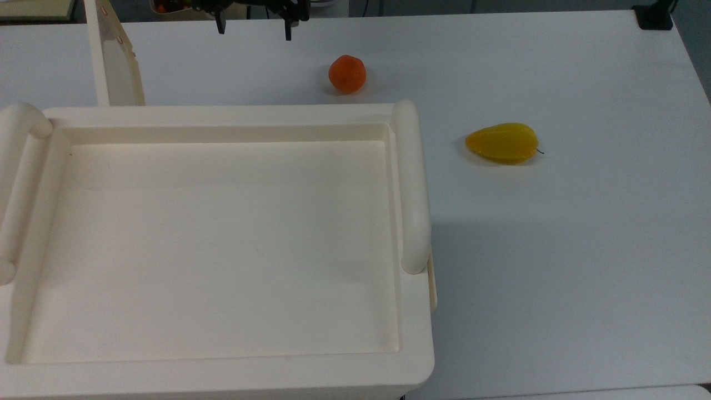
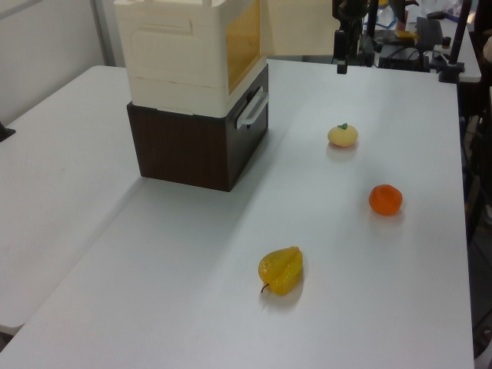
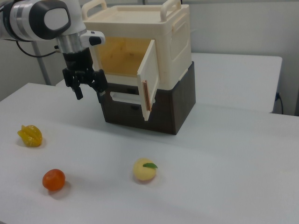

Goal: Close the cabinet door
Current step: 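Move the gripper up and over to the open cabinet door's outer edge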

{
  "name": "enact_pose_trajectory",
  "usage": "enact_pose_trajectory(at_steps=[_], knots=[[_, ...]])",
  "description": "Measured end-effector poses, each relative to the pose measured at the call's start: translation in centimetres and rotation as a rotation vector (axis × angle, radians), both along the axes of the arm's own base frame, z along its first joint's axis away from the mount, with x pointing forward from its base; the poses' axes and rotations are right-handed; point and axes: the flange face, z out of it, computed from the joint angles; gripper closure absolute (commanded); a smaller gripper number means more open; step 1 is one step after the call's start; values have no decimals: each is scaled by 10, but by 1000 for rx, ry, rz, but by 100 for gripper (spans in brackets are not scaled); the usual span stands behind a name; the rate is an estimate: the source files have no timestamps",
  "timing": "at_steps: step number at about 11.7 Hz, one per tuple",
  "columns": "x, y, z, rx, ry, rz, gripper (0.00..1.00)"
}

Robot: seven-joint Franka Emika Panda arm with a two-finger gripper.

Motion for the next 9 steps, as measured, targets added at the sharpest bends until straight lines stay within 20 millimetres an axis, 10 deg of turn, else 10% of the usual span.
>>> enact_pose_trajectory(at_steps=[5, 9], knots=[[0, 0, 0, 0, 0, -1, 1], [0, -1, 1, 0, -5, -2, 80]])
